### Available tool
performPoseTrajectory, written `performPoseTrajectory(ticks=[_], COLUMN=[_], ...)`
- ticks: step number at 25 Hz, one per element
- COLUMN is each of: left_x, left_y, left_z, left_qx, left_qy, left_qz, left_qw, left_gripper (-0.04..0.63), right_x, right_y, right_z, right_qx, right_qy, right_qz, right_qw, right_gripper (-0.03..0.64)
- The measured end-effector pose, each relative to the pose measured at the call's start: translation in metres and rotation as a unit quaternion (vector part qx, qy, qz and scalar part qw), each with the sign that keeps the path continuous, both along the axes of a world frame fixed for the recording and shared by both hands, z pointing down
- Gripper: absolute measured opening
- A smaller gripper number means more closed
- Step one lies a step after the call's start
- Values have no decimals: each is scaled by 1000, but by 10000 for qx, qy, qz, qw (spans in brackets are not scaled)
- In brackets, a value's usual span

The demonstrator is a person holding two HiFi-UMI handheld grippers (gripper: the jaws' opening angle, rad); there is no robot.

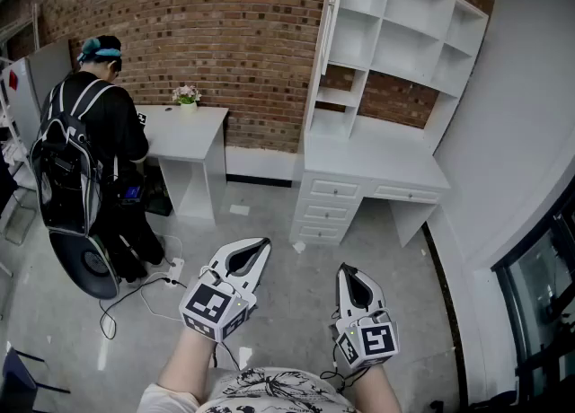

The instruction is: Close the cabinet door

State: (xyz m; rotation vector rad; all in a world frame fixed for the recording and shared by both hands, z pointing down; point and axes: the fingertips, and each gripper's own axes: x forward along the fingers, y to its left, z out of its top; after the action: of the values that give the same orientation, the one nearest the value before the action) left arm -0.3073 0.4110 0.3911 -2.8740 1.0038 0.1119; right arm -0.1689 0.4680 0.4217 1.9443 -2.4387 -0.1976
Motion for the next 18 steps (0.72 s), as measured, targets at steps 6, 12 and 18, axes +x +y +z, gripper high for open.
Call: performPoseTrajectory(ticks=[6,12,18], left_x=[-3,-13,-21], left_y=[-2,-7,-23], left_z=[8,12,15], left_qx=[-64,-136,-272], left_qy=[-2,5,39], left_qz=[28,9,-19], left_qw=[10000,9999,9996], left_gripper=[11,10,11], right_x=[-6,-18,-22], right_y=[-2,-9,-27], right_z=[7,11,16], right_qx=[-49,-115,-290], right_qy=[6,-38,-115], right_qz=[-13,-71,79], right_qw=[10000,9999,9995], right_gripper=[5,5,6])
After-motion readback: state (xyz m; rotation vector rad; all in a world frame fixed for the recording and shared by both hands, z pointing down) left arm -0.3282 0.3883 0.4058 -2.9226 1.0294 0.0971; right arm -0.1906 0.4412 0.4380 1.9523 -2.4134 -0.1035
